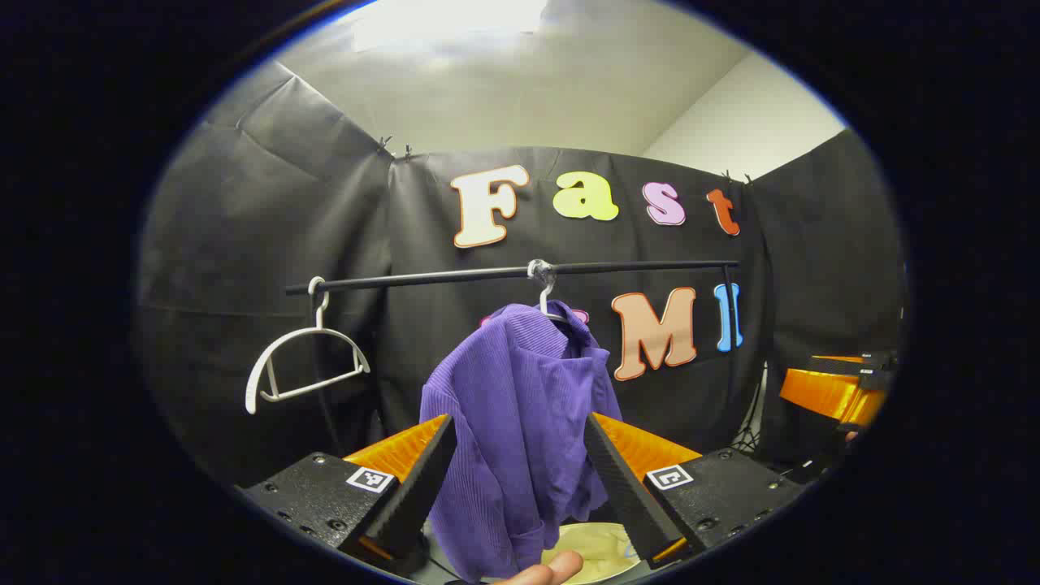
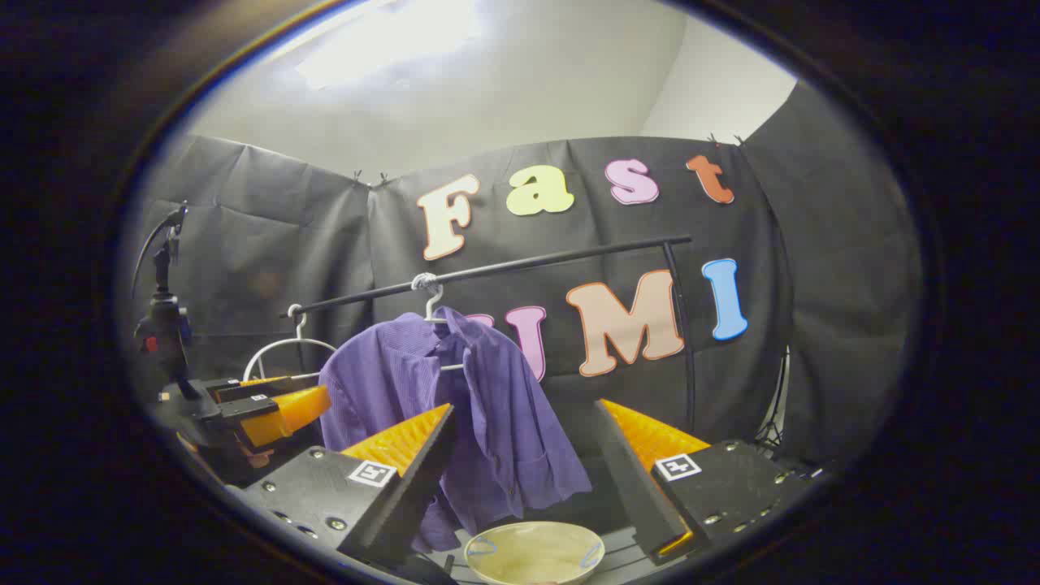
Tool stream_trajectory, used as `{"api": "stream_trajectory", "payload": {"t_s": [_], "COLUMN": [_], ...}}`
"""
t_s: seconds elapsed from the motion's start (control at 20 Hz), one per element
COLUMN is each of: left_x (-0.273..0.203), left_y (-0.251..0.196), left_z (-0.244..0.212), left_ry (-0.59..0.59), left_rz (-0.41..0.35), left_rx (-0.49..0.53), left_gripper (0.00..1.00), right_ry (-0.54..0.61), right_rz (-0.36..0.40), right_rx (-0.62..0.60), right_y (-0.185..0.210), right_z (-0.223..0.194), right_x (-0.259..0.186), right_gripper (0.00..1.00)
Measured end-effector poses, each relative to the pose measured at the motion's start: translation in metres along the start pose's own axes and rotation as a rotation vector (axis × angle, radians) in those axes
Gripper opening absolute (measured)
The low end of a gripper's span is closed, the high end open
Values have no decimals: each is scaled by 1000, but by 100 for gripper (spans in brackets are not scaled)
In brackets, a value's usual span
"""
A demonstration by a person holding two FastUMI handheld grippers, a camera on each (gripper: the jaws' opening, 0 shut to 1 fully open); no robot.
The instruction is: Grasp the clothes on the hanger with both hands and then place them into the laundry hamper below.
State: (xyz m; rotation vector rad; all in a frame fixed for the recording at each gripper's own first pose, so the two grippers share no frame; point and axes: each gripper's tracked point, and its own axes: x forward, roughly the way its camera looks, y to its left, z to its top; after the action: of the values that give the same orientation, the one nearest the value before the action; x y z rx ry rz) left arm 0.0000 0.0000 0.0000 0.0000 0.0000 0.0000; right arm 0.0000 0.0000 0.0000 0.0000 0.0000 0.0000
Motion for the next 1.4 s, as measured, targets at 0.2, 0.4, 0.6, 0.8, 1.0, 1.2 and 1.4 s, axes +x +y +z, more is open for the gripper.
{"api": "stream_trajectory", "payload": {"t_s": [0.2,0.4,0.6,0.8,1.0,1.2,1.4], "left_x": [2,8,13,16,24,41,62], "left_y": [5,-3,-10,-17,-34,-56,-64], "left_z": [3,-2,-11,-11,-10,-17,-31], "left_ry": [-1,16,36,34,3,13,38], "left_rz": [23,5,-8,-11,-19,-38,-24], "left_rx": [-10,-35,-41,-67,-43,-56,-35], "left_gripper": [97,97,97,97,96,93,93], "right_ry": [-7,-34,-51,-34,-57,-36,12], "right_rz": [13,21,13,39,63,99,133], "right_rx": [-14,-41,-71,-117,-104,-76,-51], "right_y": [3,0,-9,-19,-26,-29,-28], "right_z": [4,12,15,4,2,-11,-28], "right_x": [-1,-2,2,5,20,45,81], "right_gripper": [100,100,100,96,95,100,100]}}
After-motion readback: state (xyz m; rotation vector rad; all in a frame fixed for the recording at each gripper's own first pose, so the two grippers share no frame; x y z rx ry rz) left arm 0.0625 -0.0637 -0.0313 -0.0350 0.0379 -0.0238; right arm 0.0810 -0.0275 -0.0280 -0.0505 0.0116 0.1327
